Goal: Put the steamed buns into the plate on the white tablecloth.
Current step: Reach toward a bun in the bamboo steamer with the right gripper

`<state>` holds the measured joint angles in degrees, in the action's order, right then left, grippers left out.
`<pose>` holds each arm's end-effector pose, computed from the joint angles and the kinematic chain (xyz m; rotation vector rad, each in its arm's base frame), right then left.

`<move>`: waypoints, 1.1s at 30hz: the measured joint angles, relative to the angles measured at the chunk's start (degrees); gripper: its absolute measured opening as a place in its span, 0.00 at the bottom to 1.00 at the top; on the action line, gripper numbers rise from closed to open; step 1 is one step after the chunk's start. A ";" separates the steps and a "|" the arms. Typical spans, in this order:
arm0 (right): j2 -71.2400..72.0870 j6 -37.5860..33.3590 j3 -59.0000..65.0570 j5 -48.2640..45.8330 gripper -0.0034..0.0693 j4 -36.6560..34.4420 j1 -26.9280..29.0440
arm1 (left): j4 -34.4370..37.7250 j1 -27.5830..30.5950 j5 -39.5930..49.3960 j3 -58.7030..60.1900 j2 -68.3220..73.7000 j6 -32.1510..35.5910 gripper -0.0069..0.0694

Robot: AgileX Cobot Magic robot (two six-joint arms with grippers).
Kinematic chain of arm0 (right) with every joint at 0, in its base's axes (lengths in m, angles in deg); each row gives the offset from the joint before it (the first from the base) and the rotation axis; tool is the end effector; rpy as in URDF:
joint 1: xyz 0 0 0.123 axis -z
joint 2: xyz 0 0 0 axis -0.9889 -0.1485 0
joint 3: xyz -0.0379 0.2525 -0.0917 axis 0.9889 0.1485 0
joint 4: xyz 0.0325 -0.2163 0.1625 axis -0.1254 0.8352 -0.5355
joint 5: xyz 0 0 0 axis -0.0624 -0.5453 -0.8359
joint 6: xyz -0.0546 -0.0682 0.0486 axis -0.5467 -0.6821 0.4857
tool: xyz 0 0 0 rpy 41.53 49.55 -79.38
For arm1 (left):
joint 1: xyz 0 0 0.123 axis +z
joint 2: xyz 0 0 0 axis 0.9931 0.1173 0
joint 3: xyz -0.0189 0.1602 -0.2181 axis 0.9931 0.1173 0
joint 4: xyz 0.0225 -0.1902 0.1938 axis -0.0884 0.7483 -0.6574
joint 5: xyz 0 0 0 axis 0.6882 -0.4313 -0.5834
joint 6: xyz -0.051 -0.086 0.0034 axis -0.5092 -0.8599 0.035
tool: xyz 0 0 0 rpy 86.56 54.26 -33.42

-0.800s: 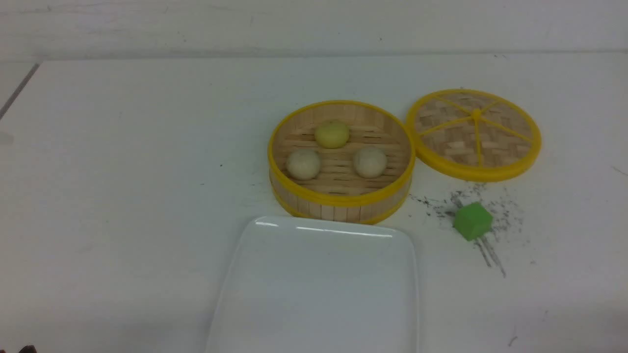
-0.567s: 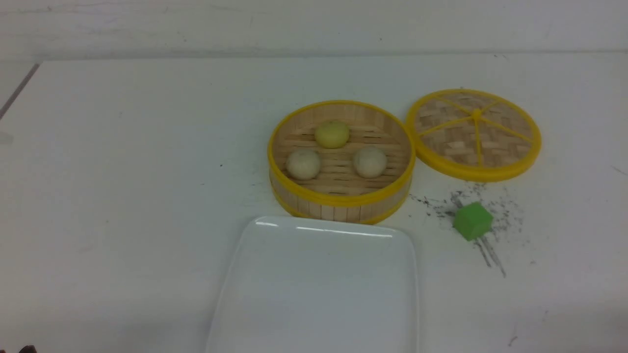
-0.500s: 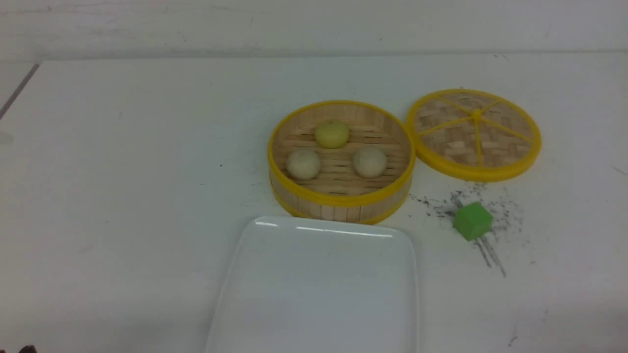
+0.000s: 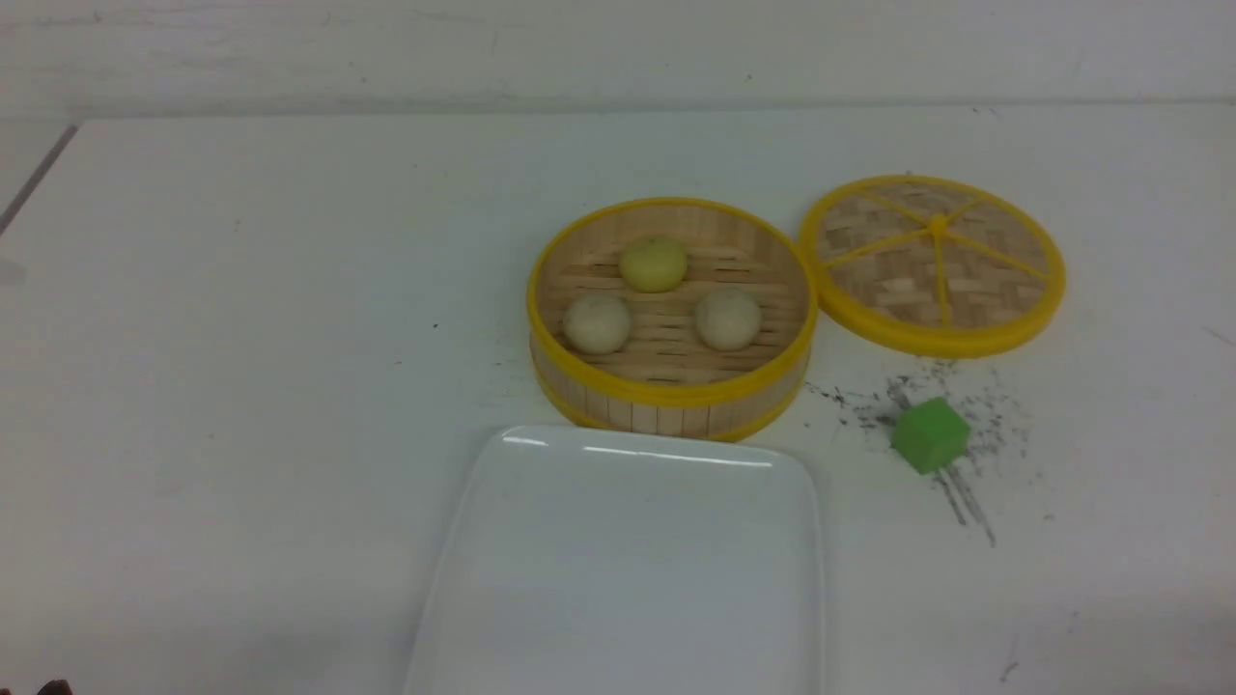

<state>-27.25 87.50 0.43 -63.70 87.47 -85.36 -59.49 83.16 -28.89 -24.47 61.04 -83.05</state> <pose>0.0950 0.0026 0.1690 0.0410 1.8930 0.0661 0.0954 0.0058 0.1692 -0.0970 1.8804 0.0116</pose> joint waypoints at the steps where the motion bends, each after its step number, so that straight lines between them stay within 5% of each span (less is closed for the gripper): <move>1: 0.00 0.00 0.00 0.00 0.38 0.00 0.00 | 0.00 0.00 0.00 0.00 0.00 0.00 0.41; 15: 0.00 2.77 0.00 0.22 0.38 -2.57 0.00 | 0.52 0.00 -0.06 0.00 0.00 -0.47 0.41; 17: 0.00 5.05 0.00 0.26 0.38 -5.99 0.00 | 2.75 0.00 -0.13 0.00 0.00 -2.67 0.41; 23: 0.00 21.33 0.40 0.62 0.38 -28.02 0.00 | 24.47 0.00 -0.18 0.07 0.00 -21.57 0.41; 27: 0.00 23.46 0.46 0.67 0.38 -32.73 0.00 | 33.02 0.00 -0.18 0.36 0.00 -29.86 0.41; 33: 0.00 23.22 0.46 2.39 0.35 -36.63 0.00 | 34.79 0.00 -0.86 0.46 0.00 -31.60 0.41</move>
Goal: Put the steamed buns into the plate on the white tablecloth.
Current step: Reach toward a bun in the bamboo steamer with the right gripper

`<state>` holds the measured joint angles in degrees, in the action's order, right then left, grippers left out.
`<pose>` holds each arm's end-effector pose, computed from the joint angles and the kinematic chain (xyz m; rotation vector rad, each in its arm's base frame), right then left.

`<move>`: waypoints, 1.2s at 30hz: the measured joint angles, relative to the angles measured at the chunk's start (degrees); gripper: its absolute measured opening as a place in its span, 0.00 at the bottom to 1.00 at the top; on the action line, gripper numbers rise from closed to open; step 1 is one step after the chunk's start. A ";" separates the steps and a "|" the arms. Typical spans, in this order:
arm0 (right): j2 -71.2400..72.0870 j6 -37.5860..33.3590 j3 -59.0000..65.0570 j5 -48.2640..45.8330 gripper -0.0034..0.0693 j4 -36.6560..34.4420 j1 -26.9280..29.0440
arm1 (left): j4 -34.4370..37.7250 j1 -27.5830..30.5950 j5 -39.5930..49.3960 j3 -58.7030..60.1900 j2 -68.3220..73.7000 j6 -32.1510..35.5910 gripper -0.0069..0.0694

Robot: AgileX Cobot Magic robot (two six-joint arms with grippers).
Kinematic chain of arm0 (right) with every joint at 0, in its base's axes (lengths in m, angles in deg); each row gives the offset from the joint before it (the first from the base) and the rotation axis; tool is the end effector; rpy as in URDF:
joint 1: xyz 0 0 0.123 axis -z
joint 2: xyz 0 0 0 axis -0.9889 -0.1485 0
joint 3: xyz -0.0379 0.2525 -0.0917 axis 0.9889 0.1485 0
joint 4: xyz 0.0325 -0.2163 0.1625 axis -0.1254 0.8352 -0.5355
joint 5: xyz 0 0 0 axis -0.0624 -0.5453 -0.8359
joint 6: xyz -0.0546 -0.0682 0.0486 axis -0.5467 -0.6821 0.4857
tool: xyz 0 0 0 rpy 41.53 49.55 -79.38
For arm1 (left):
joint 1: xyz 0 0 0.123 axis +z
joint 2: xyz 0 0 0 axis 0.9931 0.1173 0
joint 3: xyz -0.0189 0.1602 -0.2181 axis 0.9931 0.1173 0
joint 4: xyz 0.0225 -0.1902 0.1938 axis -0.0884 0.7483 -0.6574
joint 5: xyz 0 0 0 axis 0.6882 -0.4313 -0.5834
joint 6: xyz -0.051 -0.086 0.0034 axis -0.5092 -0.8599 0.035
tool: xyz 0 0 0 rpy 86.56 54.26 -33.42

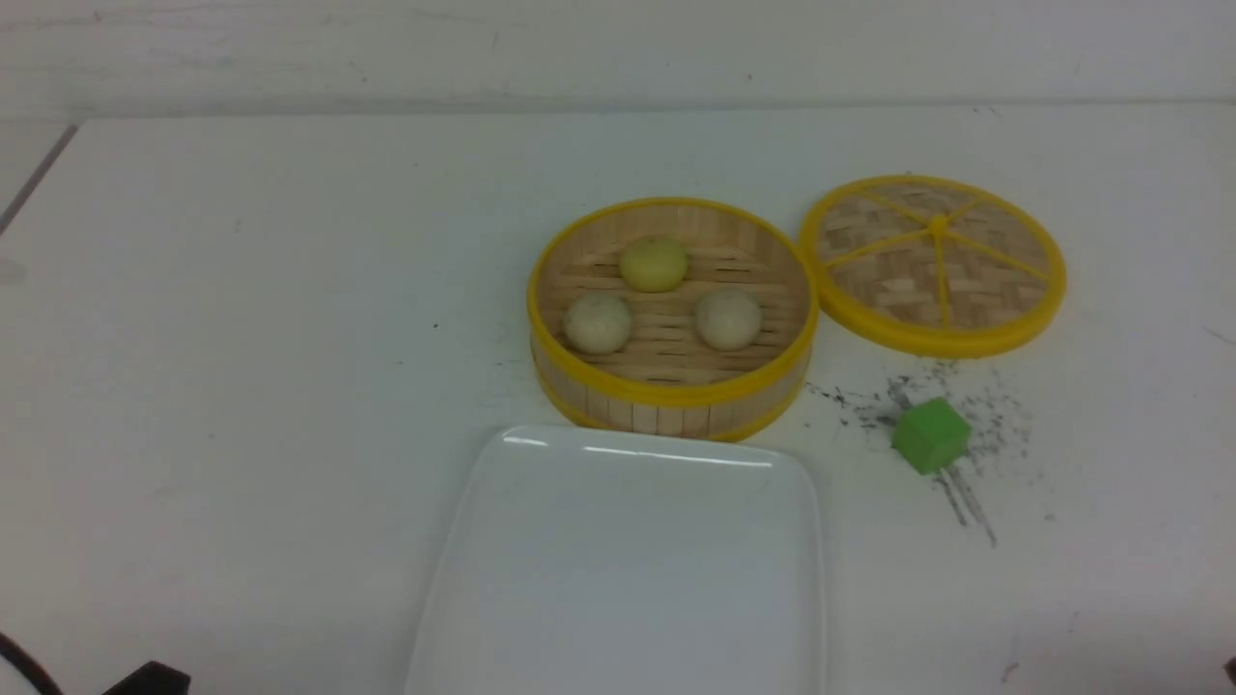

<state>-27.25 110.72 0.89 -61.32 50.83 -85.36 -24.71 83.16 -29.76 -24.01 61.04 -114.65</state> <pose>0.0944 0.0249 0.1749 0.8171 1.7407 0.9704 0.0956 -0.0165 0.1711 -0.9843 1.6908 -0.9573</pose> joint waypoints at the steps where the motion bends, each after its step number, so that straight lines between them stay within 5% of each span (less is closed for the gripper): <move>1: 0.00 -0.76 -0.40 1.69 0.32 -0.39 0.00 | 0.24 0.00 -0.79 0.06 0.00 -0.04 0.40; 8: -6.97 -19.05 -15.69 8.14 0.04 3.90 0.00 | 0.14 0.00 -0.46 -7.62 0.00 6.71 0.28; 11: -13.83 -25.71 -22.44 2.73 0.03 6.99 0.00 | -1.20 0.00 2.94 -12.66 1.95 10.51 0.18; 14: -28.06 -30.23 -30.36 -12.91 0.05 10.98 0.00 | -3.83 0.00 12.31 -18.01 9.73 13.92 0.10; 20: -47.52 -36.81 -32.81 -27.83 0.05 3.55 -0.69 | -5.38 0.00 27.90 -23.03 25.06 19.58 0.09; 27: -67.05 -57.83 -41.25 -26.62 0.17 -13.33 -9.10 | -5.21 0.00 32.41 -31.03 37.55 28.96 0.10; 31: -76.81 -59.30 -50.47 -25.86 0.26 -12.60 -14.11 | -5.21 0.00 32.41 -33.06 40.89 30.16 0.13; 36: -91.78 -52.28 -68.76 -25.36 0.41 -1.26 -18.59 | -5.35 0.00 32.43 -33.14 43.54 30.45 0.19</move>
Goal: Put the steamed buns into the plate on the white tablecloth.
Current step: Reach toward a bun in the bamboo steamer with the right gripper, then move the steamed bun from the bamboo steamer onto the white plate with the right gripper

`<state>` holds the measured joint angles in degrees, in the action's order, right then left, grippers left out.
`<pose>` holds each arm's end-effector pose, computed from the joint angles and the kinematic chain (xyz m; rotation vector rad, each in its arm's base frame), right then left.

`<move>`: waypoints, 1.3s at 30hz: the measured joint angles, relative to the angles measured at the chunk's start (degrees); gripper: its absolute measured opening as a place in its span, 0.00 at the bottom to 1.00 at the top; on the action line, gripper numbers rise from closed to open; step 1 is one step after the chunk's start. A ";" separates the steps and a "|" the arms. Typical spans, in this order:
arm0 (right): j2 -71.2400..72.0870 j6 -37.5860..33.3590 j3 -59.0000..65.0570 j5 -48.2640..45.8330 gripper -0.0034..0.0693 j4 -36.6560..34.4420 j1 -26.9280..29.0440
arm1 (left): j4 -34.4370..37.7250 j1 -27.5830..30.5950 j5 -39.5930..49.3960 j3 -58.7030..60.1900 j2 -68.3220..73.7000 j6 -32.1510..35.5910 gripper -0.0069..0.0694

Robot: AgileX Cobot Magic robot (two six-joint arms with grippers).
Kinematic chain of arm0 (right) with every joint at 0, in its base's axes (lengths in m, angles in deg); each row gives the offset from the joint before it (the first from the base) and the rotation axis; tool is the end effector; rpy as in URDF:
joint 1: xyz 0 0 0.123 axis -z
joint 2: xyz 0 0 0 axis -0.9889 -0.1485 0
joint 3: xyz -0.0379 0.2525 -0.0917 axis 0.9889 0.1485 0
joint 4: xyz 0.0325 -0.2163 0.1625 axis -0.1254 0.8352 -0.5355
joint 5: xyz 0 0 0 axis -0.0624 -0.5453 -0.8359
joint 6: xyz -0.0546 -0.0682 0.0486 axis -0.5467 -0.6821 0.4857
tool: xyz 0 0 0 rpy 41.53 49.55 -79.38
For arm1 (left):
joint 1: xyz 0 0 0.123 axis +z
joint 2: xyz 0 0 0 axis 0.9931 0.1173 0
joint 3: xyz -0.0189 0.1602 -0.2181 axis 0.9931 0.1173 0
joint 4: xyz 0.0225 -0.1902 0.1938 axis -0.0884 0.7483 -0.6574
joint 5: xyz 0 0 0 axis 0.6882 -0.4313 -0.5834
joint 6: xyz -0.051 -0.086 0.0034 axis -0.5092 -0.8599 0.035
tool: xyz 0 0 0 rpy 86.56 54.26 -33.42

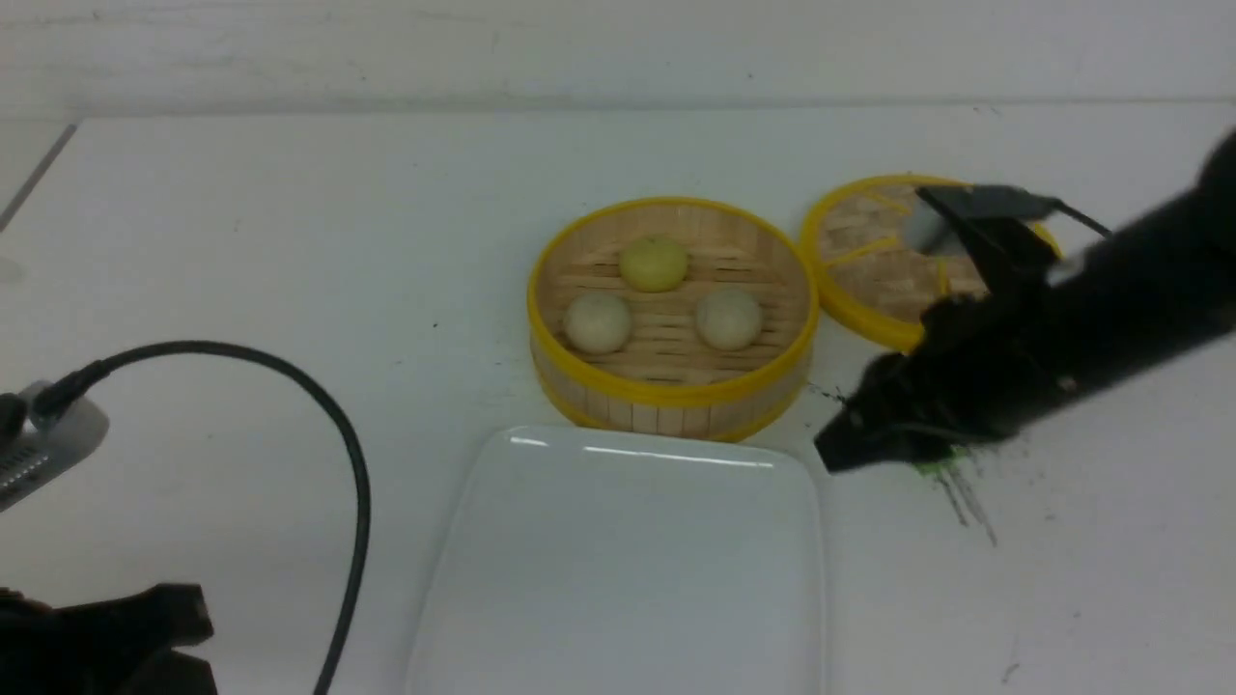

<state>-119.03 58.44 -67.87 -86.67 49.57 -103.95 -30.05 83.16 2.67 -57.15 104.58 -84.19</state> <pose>0.3116 0.1708 0.2422 -0.5537 2.5935 0.6798 0.1514 -0.0289 0.2421 -0.4655 2.5829 -0.5353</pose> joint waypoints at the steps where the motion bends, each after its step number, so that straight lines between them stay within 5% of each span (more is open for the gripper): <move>1: 0.00 0.00 0.00 0.00 0.42 0.53 -0.09 | 0.00 0.00 0.00 0.00 0.01 0.08 0.19; 8: -19.25 11.78 -25.05 -0.78 0.59 18.04 -2.14 | -0.28 0.00 -0.05 0.00 0.45 0.87 0.24; 17: -33.36 13.89 -39.93 -0.78 0.61 22.52 -2.43 | -0.57 0.00 -0.05 0.00 0.45 0.91 0.26; 21: -35.27 13.89 -40.41 -1.42 0.48 22.74 -2.47 | -0.63 0.00 -0.05 0.00 0.45 0.91 0.26; 24: -34.84 13.89 -40.74 -3.12 0.17 22.57 -2.47 | -0.85 0.00 -0.05 0.00 0.45 0.91 0.27; 26: -33.47 13.89 -41.02 -4.96 0.08 21.95 -2.47 | -0.90 0.00 -0.05 0.00 0.45 0.91 0.27; 33: -19.95 11.42 -41.02 -20.37 0.08 14.34 -2.54 | -0.90 0.00 -0.05 0.00 0.45 0.91 0.28; 39: -12.52 10.57 -31.76 -23.84 0.08 9.09 -6.08 | -0.96 0.00 -1.64 0.00 0.45 0.91 0.30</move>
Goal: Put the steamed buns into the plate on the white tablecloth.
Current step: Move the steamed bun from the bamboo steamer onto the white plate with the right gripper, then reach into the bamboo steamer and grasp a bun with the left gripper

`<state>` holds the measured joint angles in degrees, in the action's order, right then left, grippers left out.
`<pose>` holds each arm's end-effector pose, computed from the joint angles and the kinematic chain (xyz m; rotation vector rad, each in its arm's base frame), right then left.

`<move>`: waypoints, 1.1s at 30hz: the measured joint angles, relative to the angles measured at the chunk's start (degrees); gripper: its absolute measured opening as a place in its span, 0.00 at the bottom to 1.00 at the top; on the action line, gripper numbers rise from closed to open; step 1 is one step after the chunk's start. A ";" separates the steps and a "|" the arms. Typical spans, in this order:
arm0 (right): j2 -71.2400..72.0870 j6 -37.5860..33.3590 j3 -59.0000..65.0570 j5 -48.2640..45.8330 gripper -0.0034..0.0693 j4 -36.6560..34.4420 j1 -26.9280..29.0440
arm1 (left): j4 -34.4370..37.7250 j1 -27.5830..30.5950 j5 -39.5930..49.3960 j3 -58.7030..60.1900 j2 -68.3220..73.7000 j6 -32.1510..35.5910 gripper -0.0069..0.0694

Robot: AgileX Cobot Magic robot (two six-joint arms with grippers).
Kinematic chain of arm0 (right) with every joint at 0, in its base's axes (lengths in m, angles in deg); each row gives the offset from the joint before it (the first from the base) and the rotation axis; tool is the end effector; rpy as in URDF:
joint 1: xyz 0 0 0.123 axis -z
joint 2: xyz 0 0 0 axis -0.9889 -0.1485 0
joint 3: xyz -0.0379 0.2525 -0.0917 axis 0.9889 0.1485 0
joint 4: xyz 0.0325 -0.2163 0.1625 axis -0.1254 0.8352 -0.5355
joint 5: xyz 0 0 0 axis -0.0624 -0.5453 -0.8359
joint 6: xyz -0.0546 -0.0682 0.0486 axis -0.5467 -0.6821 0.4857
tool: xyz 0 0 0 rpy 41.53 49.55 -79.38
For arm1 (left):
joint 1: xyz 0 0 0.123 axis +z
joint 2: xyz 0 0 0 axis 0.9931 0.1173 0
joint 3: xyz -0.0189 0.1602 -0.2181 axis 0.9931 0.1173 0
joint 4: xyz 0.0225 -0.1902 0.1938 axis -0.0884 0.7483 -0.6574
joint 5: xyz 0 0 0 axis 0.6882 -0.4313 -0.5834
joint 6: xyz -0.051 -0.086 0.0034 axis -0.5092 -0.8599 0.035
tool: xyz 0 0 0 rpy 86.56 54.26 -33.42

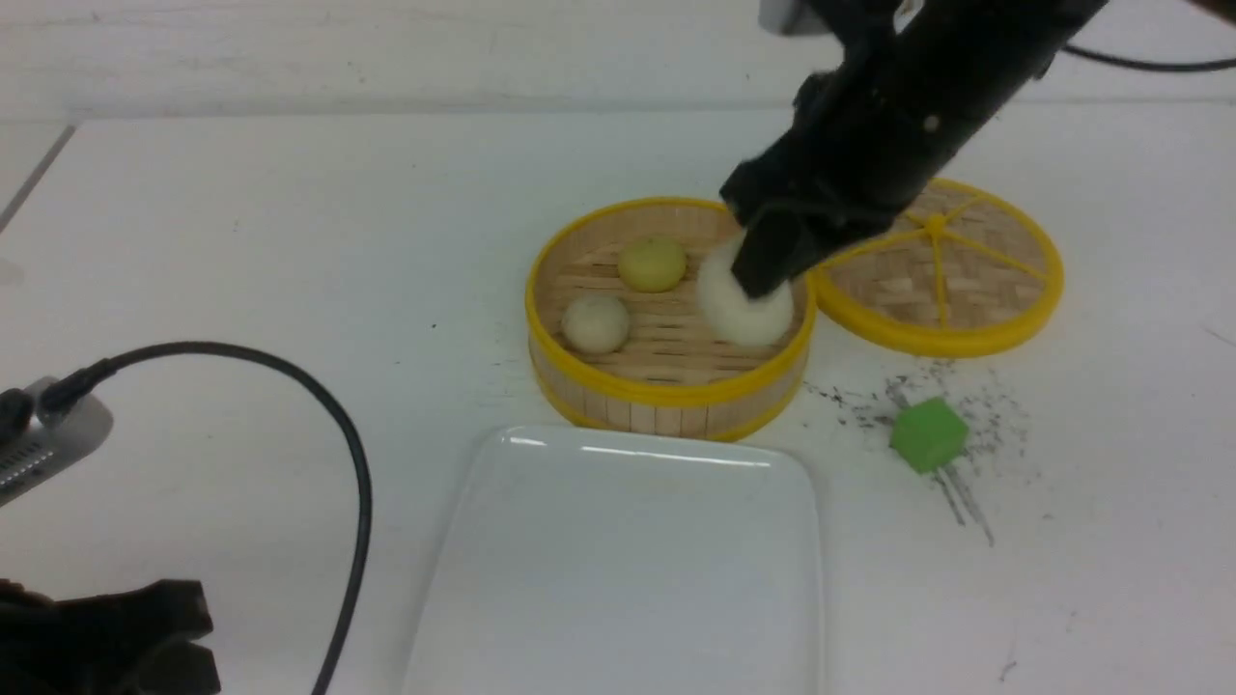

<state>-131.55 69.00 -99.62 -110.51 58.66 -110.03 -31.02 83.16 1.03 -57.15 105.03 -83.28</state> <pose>0.3397 0.2271 0.3110 -0.7948 2.6782 0.6508 0.1547 -0.0271 0.2417 -0.4414 2.5661 -0.5054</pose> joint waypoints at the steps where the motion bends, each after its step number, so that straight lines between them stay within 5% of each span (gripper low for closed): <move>1: 0.06 -0.07 3.81 -0.01 0.08 0.16 -1.72 | -0.06 0.00 -0.19 0.00 0.00 0.00 0.30; 9: -3.93 1.61 21.67 14.77 0.14 8.05 -11.07 | -1.41 0.00 -1.27 0.00 0.00 0.00 0.31; 15: -5.65 10.14 22.92 19.94 0.44 11.77 -12.94 | -1.45 0.00 -1.60 0.00 0.00 0.00 0.33; 19: -5.37 9.21 19.21 14.46 0.65 13.50 -12.94 | -1.40 0.00 -1.60 0.00 0.00 0.00 0.33; 22: -3.92 7.56 13.08 6.44 0.72 16.48 -12.94 | -1.14 0.00 -1.56 0.00 0.11 0.00 0.34; 28: 3.25 9.72 6.89 0.88 0.53 26.13 -12.94 | 0.62 0.00 -1.34 -0.79 3.06 0.02 0.36; 33: 14.90 12.88 12.56 -0.13 0.14 30.75 -12.94 | 0.97 0.00 3.15 -6.25 9.21 1.27 0.38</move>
<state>-116.65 81.88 -87.07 -110.64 89.41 -122.96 -30.05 83.16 4.18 -63.40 114.24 -82.02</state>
